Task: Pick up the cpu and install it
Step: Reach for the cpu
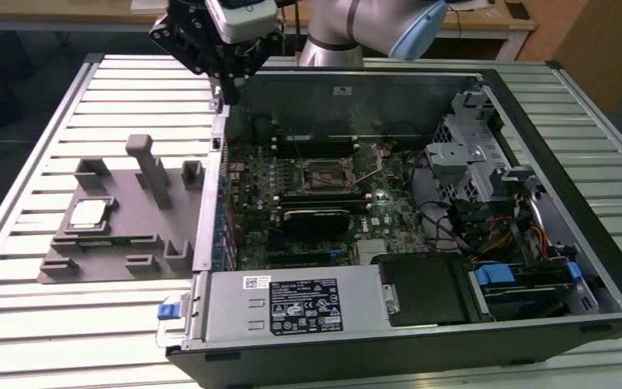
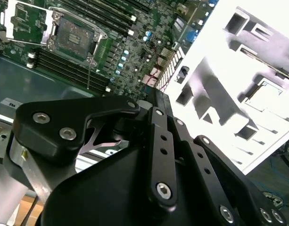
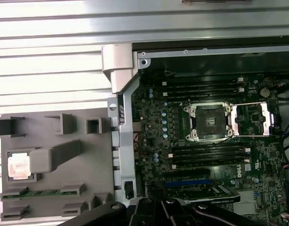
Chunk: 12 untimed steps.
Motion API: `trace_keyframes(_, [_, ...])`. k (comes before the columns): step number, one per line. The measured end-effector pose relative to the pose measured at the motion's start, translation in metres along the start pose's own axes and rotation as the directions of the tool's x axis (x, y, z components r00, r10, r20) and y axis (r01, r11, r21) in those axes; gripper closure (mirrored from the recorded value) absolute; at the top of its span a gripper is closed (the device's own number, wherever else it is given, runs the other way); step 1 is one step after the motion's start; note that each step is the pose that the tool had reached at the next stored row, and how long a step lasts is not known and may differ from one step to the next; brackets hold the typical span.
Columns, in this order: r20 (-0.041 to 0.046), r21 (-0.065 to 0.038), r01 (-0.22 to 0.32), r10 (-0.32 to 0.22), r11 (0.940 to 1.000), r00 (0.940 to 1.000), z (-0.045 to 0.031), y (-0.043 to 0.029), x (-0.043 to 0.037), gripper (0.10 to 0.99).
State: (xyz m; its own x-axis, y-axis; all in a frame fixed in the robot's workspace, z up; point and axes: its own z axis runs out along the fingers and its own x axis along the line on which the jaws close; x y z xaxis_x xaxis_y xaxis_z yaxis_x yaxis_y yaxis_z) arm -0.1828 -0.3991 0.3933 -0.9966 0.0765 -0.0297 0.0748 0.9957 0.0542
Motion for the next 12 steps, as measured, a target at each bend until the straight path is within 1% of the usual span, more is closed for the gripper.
trace_keyframes(12, [0.0047, -0.004, 0.0, 0.0, 1.0, 1.0, -0.0008, -0.002, 0.0239, 0.98])
